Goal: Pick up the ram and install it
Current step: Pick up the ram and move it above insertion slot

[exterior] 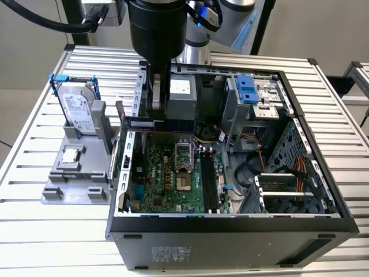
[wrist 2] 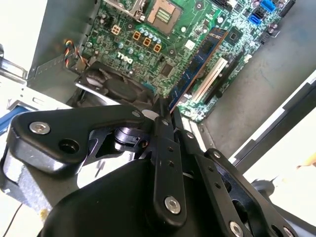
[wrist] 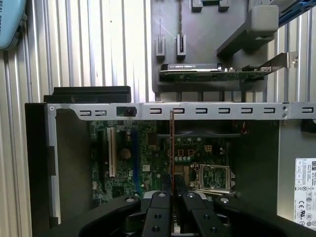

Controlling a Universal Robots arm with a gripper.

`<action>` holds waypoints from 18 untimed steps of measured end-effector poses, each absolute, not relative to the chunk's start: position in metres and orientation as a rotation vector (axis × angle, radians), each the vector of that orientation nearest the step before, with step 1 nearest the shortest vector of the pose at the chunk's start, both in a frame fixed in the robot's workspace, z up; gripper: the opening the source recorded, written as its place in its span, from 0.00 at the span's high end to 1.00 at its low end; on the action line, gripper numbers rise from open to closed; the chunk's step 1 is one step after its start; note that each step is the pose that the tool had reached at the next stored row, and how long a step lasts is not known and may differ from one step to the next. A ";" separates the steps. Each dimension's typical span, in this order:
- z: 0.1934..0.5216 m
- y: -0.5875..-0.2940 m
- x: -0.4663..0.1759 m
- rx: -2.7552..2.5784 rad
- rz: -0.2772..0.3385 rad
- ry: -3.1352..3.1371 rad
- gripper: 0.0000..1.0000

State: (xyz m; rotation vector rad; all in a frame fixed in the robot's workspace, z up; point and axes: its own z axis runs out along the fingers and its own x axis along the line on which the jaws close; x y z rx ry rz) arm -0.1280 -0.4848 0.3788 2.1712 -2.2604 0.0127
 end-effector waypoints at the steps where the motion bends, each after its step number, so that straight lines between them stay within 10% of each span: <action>1: 0.379 -0.485 -0.127 2.171 0.013 -2.260 1.00; 18: 0.379 -0.485 -0.118 2.171 0.013 -2.260 1.00</action>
